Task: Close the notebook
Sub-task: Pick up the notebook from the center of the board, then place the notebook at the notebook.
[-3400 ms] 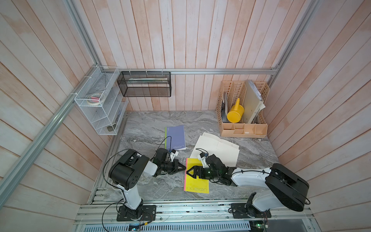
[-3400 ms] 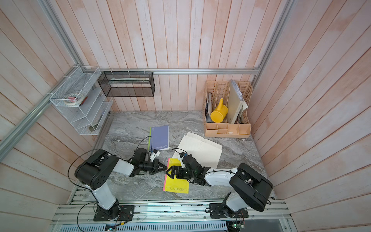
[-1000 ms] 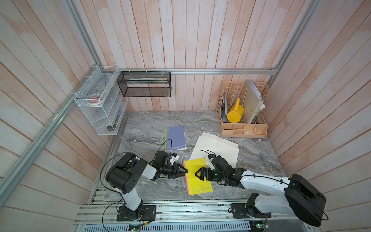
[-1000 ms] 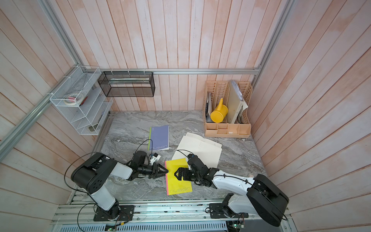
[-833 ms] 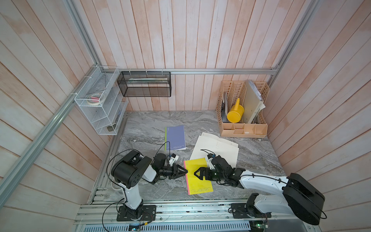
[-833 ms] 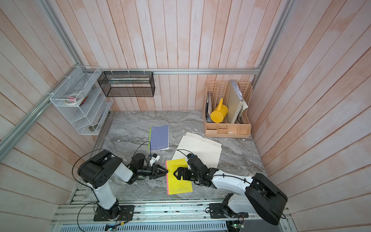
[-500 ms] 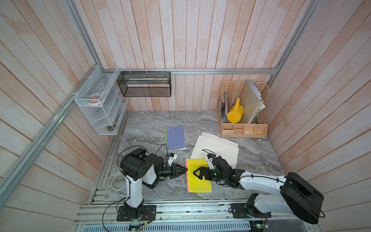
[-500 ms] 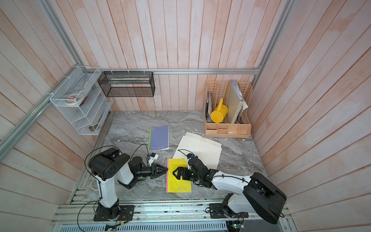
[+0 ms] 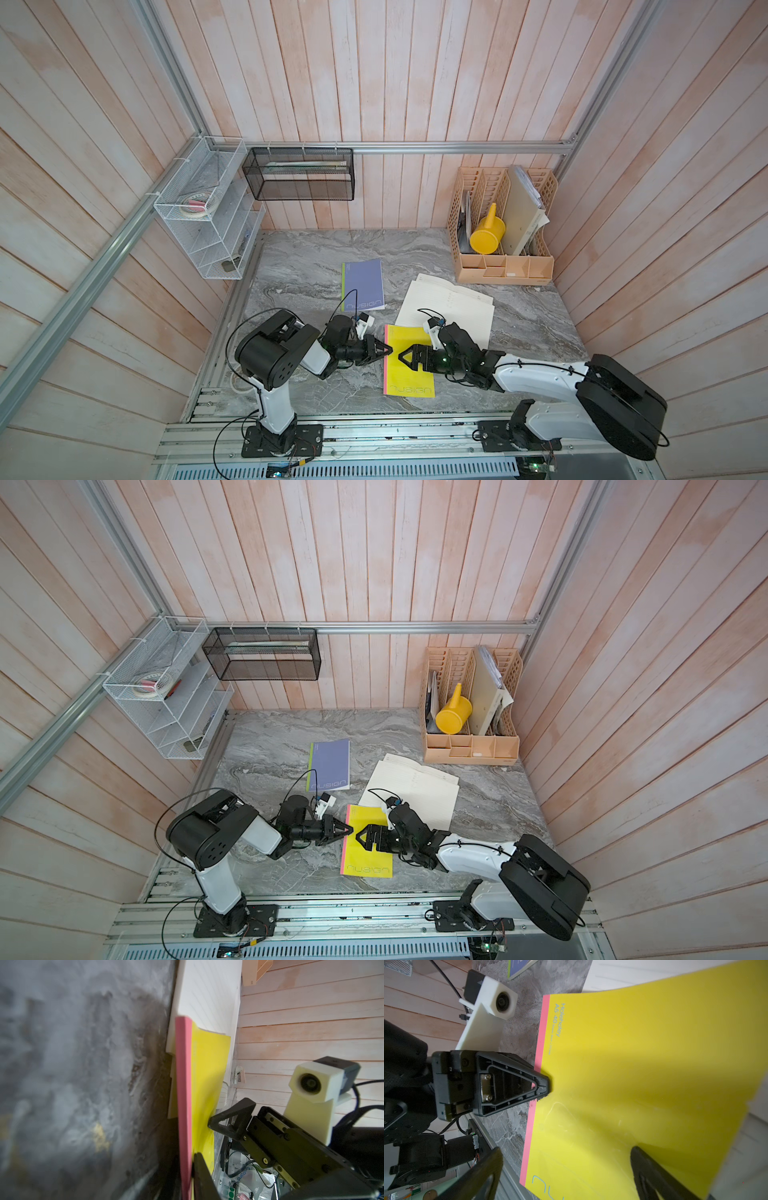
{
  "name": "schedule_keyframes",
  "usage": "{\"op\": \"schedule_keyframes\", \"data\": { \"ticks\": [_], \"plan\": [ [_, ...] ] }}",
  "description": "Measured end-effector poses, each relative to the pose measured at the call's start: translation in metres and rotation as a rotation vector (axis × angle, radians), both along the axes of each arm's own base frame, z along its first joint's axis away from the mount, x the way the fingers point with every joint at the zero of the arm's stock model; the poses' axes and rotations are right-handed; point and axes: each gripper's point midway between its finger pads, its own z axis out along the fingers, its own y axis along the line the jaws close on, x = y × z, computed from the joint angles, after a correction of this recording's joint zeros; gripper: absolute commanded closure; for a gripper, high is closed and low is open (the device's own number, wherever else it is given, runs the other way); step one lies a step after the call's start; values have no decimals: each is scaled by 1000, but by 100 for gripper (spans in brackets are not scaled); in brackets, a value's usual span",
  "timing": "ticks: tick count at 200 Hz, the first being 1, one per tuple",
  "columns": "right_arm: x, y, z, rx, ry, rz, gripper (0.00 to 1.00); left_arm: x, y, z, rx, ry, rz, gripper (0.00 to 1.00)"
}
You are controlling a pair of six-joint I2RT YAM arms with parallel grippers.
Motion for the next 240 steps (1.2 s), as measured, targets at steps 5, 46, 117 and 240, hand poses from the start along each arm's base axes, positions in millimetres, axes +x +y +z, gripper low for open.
{"op": "schedule_keyframes", "data": {
  "ticks": [5, 46, 117, 240],
  "plan": [
    [0, 0, 0, 1, 0, 0, 2, 0, 0, 1, 5, -3, -2, 100],
    [-5, 2, 1, 1, 8, 18, 2, -6, 5, -1, 43, 6, -19, 100],
    [3, -5, 17, -85, -4, 0, 2, -24, 24, 35, 40, 11, -97, 100],
    [83, 21, 114, -50, -248, -11, 2, 88, 84, 139, 47, -137, 57, 100]
  ]
}}
